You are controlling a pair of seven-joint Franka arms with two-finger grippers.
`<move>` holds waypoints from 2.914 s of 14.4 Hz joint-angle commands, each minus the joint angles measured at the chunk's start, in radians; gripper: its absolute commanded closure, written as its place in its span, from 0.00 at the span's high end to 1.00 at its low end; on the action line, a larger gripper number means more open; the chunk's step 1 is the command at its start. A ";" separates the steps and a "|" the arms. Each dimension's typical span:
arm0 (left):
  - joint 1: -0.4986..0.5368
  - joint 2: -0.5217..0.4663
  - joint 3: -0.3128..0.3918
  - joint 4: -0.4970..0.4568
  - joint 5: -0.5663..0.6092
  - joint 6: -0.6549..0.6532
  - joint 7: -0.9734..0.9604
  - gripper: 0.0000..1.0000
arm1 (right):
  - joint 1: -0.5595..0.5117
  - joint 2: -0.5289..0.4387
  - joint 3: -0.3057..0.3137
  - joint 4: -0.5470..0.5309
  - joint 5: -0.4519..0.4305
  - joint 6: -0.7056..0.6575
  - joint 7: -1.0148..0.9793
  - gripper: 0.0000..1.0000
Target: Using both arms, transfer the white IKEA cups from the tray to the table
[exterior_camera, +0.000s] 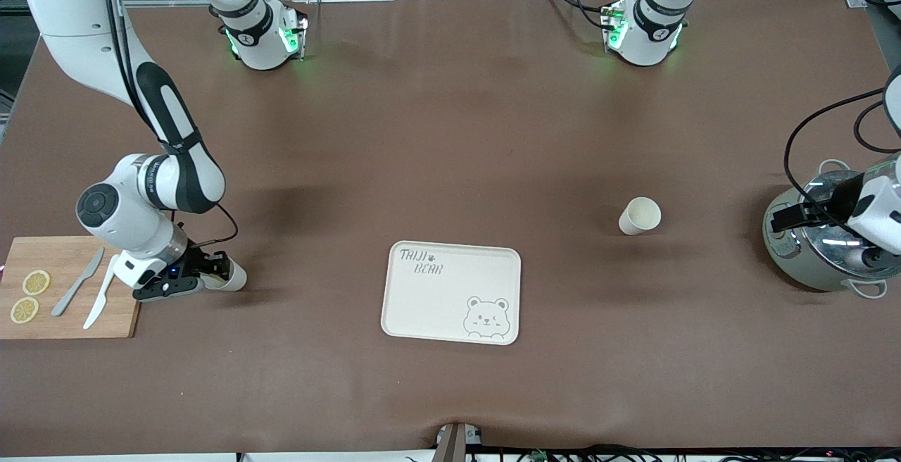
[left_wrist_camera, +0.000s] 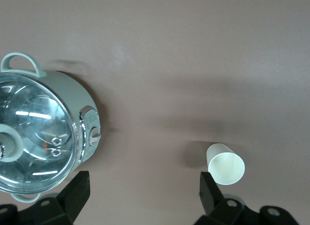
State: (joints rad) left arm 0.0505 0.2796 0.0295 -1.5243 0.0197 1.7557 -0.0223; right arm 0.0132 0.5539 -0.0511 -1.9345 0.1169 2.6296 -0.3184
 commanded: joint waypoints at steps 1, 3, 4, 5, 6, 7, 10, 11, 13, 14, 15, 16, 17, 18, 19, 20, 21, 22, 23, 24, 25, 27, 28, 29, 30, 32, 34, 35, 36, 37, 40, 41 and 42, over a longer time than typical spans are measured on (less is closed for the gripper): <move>0.015 0.003 -0.003 0.004 -0.006 -0.018 0.012 1.00 | -0.018 -0.009 0.016 -0.001 0.020 0.003 -0.021 1.00; 0.017 0.036 -0.005 0.006 -0.007 0.004 0.015 1.00 | -0.021 -0.014 0.016 0.002 0.020 -0.008 -0.021 1.00; 0.011 0.053 -0.005 0.007 -0.007 0.040 0.013 1.00 | -0.028 -0.015 0.016 0.009 0.020 -0.023 -0.022 1.00; 0.009 0.062 -0.005 0.007 -0.009 0.065 0.013 1.00 | -0.030 -0.017 0.016 0.020 0.020 -0.048 -0.025 1.00; 0.008 0.073 -0.007 0.007 -0.006 0.077 0.015 1.00 | -0.033 -0.019 0.016 0.035 0.020 -0.072 -0.039 1.00; 0.002 0.076 -0.007 0.013 -0.001 0.093 0.013 1.00 | -0.038 -0.022 0.016 0.051 0.020 -0.098 -0.056 1.00; -0.003 0.095 -0.007 0.023 0.000 0.126 0.013 1.00 | -0.047 -0.038 0.014 0.095 0.020 -0.184 -0.061 1.00; -0.004 0.095 -0.013 0.033 0.000 0.149 0.013 1.00 | -0.047 -0.048 0.014 0.121 0.018 -0.225 -0.061 1.00; -0.008 0.115 -0.046 0.084 -0.001 0.160 0.007 1.00 | -0.058 -0.064 0.011 0.193 0.018 -0.352 -0.061 1.00; -0.009 0.110 -0.065 0.092 0.000 0.160 -0.001 1.00 | -0.059 -0.072 0.011 0.245 0.018 -0.435 -0.056 1.00; -0.008 0.102 -0.089 0.092 0.000 0.160 -0.005 1.00 | -0.059 -0.078 0.011 0.308 0.017 -0.530 -0.051 1.00; -0.006 0.095 -0.115 0.092 0.002 0.160 -0.004 1.00 | -0.059 -0.080 0.008 0.380 0.012 -0.627 -0.051 1.00; -0.006 0.075 -0.134 0.092 0.002 0.159 -0.005 1.00 | -0.062 -0.078 0.008 0.461 0.006 -0.734 -0.050 1.00; -0.006 0.069 -0.154 0.092 0.002 0.159 -0.005 1.00 | -0.064 -0.078 0.004 0.529 0.003 -0.825 -0.050 1.00; -0.006 0.066 -0.169 0.092 0.003 0.159 -0.005 1.00 | -0.061 -0.078 -0.007 0.579 0.003 -0.892 -0.048 1.00; -0.006 0.066 -0.174 0.092 0.003 0.159 -0.005 1.00 | -0.058 -0.081 -0.013 0.610 0.003 -0.946 -0.030 1.00; -0.006 0.067 -0.177 0.090 0.005 0.159 -0.004 1.00 | -0.055 -0.106 -0.015 0.629 0.001 -0.997 0.017 1.00; -0.006 0.067 -0.181 0.089 0.005 0.159 0.004 1.00 | -0.055 -0.141 -0.013 0.632 -0.012 -1.032 0.060 1.00; -0.006 0.069 -0.183 0.089 0.005 0.159 0.008 1.00 | -0.052 -0.181 -0.013 0.632 -0.031 -1.062 0.073 1.00; -0.006 0.066 -0.181 0.089 0.006 0.156 0.021 1.00 | -0.052 -0.234 -0.009 0.632 -0.051 -1.092 0.073 1.00; -0.004 0.059 -0.183 0.087 0.008 0.150 0.054 1.00 | -0.052 -0.285 -0.009 0.629 -0.063 -1.134 0.073 1.00; -0.004 0.017 -0.197 0.085 0.008 0.115 0.070 1.00 | -0.059 -0.362 -0.012 0.625 -0.066 -1.236 0.073 1.00; -0.003 -0.002 -0.200 0.087 0.006 0.072 0.068 1.00 | -0.061 -0.393 -0.013 0.618 -0.068 -1.264 0.081 1.00; -0.003 -0.023 -0.201 0.088 0.006 0.036 0.067 1.00 | -0.070 -0.411 -0.013 0.617 -0.072 -1.278 0.090 1.00; -0.003 -0.043 -0.201 0.089 0.006 0.003 0.062 1.00 | -0.071 -0.433 -0.013 0.617 -0.079 -1.289 0.090 1.00; -0.004 -0.074 -0.201 0.089 0.006 -0.060 0.058 1.00 | -0.068 -0.479 -0.010 0.614 -0.088 -1.301 0.105 1.00; -0.004 -0.114 -0.201 0.088 0.006 -0.112 0.049 1.00 | -0.061 -0.482 -0.004 0.614 -0.097 -1.323 0.169 1.00; -0.012 -0.138 -0.200 0.089 0.006 -0.139 0.041 1.00 | -0.058 -0.479 -0.003 0.614 -0.100 -1.312 0.211 1.00; -0.030 -0.164 -0.192 0.090 0.006 -0.168 0.038 1.00 | -0.035 -0.471 -0.001 0.612 -0.118 -1.288 0.219 1.00; -0.041 -0.192 -0.189 0.090 0.003 -0.201 0.038 1.00 | -0.016 -0.470 -0.001 0.596 -0.159 -1.262 0.217 1.00; -0.072 -0.217 -0.201 0.089 0.006 -0.252 -0.048 1.00 | -0.019 -0.468 -0.004 0.499 -0.168 -1.167 0.208 1.00; -0.080 -0.217 -0.204 0.089 0.006 -0.271 -0.063 1.00 | -0.013 -0.470 -0.003 0.464 -0.171 -1.145 0.208 1.00; -0.083 -0.217 -0.203 0.089 0.006 -0.281 -0.057 1.00 | -0.010 -0.470 -0.003 0.453 -0.172 -1.126 0.208 1.00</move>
State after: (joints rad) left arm -0.0261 0.0693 -0.1697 -1.4226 0.0197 1.4958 -0.0612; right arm -0.0101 0.1033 -0.0547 -1.4224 -0.0275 1.4625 -0.1244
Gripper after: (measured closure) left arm 0.000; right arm 0.000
